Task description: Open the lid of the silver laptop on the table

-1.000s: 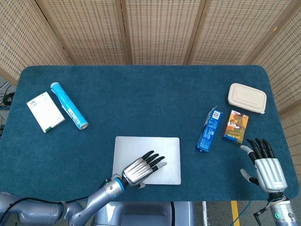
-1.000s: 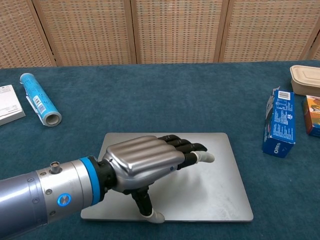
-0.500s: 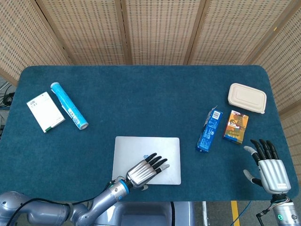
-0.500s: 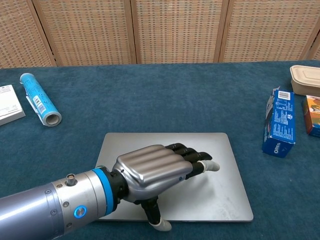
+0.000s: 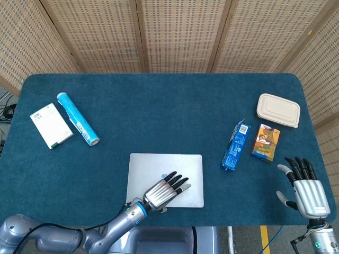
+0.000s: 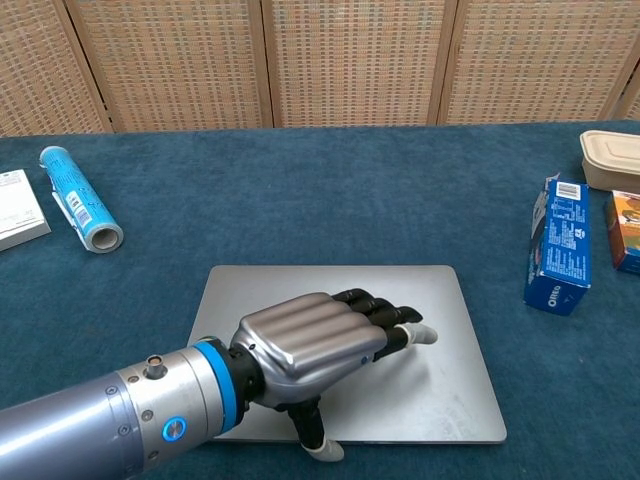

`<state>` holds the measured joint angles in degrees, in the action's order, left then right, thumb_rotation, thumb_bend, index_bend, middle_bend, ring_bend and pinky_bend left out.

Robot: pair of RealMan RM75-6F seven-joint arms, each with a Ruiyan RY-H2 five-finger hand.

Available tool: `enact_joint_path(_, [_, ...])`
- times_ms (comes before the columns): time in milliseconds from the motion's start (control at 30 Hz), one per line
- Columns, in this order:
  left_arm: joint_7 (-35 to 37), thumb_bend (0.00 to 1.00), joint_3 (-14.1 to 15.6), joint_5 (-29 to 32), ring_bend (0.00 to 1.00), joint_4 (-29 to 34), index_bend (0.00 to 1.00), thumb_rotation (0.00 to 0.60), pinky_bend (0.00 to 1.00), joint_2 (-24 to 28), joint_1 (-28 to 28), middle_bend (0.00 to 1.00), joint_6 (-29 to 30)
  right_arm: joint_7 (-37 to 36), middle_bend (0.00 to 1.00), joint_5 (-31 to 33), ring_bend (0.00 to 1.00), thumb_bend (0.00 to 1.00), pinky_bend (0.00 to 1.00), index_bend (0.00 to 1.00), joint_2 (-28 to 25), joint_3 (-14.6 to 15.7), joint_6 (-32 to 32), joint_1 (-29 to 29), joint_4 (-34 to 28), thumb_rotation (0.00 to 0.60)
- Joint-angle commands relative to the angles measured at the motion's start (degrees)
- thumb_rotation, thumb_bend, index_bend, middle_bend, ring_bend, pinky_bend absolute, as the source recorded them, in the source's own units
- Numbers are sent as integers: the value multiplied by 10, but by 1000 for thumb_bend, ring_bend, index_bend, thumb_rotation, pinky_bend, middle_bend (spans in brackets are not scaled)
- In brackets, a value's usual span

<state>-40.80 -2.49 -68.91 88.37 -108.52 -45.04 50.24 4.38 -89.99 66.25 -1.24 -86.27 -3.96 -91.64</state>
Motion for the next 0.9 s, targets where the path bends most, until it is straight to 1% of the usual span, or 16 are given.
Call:
enact_joint_path(33, [1, 81, 0, 1, 0, -1, 0, 600, 0, -1, -1, 0, 0, -1, 114, 0, 0, 260, 27, 221, 0, 0, -1, 1, 1, 600])
enact_joint_path(133, [3, 142, 1, 2, 0, -2, 0, 600, 0, -2, -2, 0, 1, -1, 114, 1, 0, 260, 27, 221, 0, 0, -1, 2, 1, 600])
enact_joint_path(300, [10, 277, 2, -2, 0, -1, 0, 600, 0, -2, -5, 0, 2, -3, 114, 2, 0, 260, 27, 221, 0, 0, -1, 3, 3, 600])
enact_joint_path(400, [13, 324, 3, -5, 0, 1, 0, 600, 0, 0, -5, 0, 4, -4, 114, 2, 0, 260, 27, 221, 0, 0, -1, 3, 4, 600])
enact_joint_path(700, [19, 386, 2, -14, 0, -1, 0, 600, 0, 2, -10, 0, 7, -5, 114, 3, 0, 260, 27, 221, 1, -1, 0, 3, 6, 600])
enact_joint_path(833, [20, 403, 2, -40, 0, -12, 0, 600, 0, 0, -14, 0, 18, -7, 114, 4, 0, 260, 27, 221, 2, -2, -1, 4, 8, 600])
enact_joint_path(900, [28, 408, 3, -63, 0, -21, 0, 600, 0, -1, -14, 0, 31, -10, 114, 4, 0, 260, 27, 221, 3, -2, 0, 3, 10, 600])
